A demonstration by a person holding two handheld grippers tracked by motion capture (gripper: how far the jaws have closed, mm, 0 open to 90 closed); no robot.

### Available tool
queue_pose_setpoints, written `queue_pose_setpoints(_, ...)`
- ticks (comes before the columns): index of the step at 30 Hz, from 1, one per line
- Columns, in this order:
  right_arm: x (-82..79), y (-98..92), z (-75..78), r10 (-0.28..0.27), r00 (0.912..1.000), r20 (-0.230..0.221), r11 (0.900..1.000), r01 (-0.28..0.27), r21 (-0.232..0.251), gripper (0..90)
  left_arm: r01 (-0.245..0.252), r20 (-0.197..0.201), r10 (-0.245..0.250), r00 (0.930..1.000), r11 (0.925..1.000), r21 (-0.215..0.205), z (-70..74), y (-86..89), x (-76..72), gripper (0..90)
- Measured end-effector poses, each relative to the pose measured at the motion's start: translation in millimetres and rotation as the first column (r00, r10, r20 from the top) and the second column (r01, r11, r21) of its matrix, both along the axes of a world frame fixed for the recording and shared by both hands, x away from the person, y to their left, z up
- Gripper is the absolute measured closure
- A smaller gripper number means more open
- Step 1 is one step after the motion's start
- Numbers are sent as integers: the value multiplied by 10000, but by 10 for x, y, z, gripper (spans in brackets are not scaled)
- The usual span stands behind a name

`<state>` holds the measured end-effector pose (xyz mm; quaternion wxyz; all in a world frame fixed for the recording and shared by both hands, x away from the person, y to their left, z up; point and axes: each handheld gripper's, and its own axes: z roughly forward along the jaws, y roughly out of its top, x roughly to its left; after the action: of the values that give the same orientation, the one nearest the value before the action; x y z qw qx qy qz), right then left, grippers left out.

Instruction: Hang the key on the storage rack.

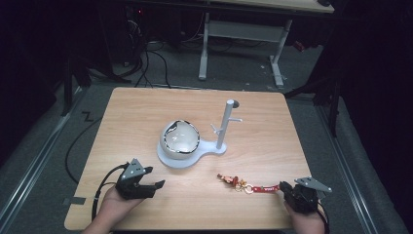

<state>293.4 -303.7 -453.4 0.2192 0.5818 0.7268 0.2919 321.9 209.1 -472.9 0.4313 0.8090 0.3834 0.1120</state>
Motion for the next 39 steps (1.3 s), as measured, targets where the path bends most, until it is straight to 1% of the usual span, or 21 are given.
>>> queue_pose_setpoints(1, -13, -14, -24, 103, 9999, -128, 9998, -105, -160, 822, -32, -1, 32, 10000, 10000, -23, 2, 6, 8, 312)
queue_pose_setpoints(3, -21, -9, -30, 24, 9997, -230, 9999, -27, -123, 816, -107, -3, 107, 9999, 9999, -96, 3, 17, 21, 312)
queue_pose_setpoints(5, -31, -8, -30, -27, 9998, -176, 9999, 25, -113, 781, -165, -23, 165, 9999, 9998, -146, 2, 23, 29, 313)
queue_pose_setpoints(7, -39, 3, 6, -199, 9998, 71, 9995, 200, -246, 717, -164, -40, 164, 9999, 9998, -122, 1, 20, 28, 312)
queue_pose_setpoints(9, -40, 20, 63, -156, 9989, 443, 9997, 163, -157, 686, -98, 9, 98, 10000, 10000, -18, 3, 16, 7, 312)
queue_pose_setpoints(12, -21, 49, 61, 82, 9989, 463, 10000, -80, -57, 679, -97, 27, 97, 9999, 10000, -4, 8, 27, -11, 312)
queue_pose_setpoints(13, -16, 63, 55, 74, 9991, 414, 10000, -73, -24, 678, -125, 25, 125, 9999, 9999, -29, 9, 40, -25, 312)
queue_pose_setpoints(15, 61, 132, 8, 490, 9986, 192, 9988, -488, -80, 679, -169, 17, 169, 9999, 9999, 4, 7, 82, -60, 312)
queue_pose_setpoints(16, 61, 132, 8, 490, 9986, 192, 9988, -488, -80, 679, -169, 17, 169, 9999, 9999, 4, 7, 82, -60, 312)
queue_pose_setpoints(17, 120, 194, -9, 759, 9970, 166, 9970, -757, -141, 679, -210, 24, 210, 9998, 9998, -9, 2, 109, -82, 313)
queue_pose_setpoints(18, 120, 194, -9, 759, 9970, 166, 9970, -757, -141, 679, -210, 24, 210, 9998, 9998, -9, 2, 109, -82, 312)
queue_pose_setpoints(19, 181, 273, -24, 1024, 9946, 148, 9946, -1022, -180, 687, -277, -16, 277, 9996, 9996, 0, -4, 142, -102, 313)
queue_pose_setpoints(21, 210, 318, -34, 1160, 9932, 70, 9931, -1159, -189, 690, -344, -50, 344, 9994, 9994, -5, -8, 165, -118, 313)
queue_pose_setpoints(22, 265, 407, -70, 1404, 9900, -126, 9896, -1408, -285, 696, -431, -76, 430, 9990, 9991, -34, -8, 191, -147, 313)
queue_pose_setpoints(24, 294, 438, -90, 1506, 9882, -264, 9879, -1515, -334, 699, -447, -58, 447, 9990, 9990, -2, -6, 208, -165, 313)
queue_pose_setpoints(25, 341, 482, -130, 1589, 9858, -542, 9860, -1613, -419, 700, -493, -59, 493, 9988, 9988, -5, -5, 240, -193, 314)
queue_pose_setpoints(28, 379, 494, -168, 1634, 9834, -788, 9848, -1673, -458, 703, -559, -66, 558, 9984, 9984, -5, -5, 264, -207, 314)
queue_pose_setpoints(29, 404, 494, -190, 1665, 9812, -979, 9840, -1718, -478, 703, -590, -49, 589, 9982, 9983, -22, 0, 277, -214, 314)
queue_pose_setpoints(35, 384, 500, -194, 1876, 9755, -1149, 9808, -1924, -319, 707, -589, -19, 589, 9983, 9983, -38, 5, 286, -225, 314)
queue_pose_setpoints(38, 311, 547, -185, 2154, 9685, -1245, 9753, -2199, -229, 706, -525, -45, 525, 9986, 9986, -37, 0, 274, -205, 314)
queue_pose_setpoints(39, 253, 592, -176, 2374, 9620, -1350, 9700, -2424, -212, 703, -495, -17, 495, 9988, 9988, -60, 4, 257, -193, 314)
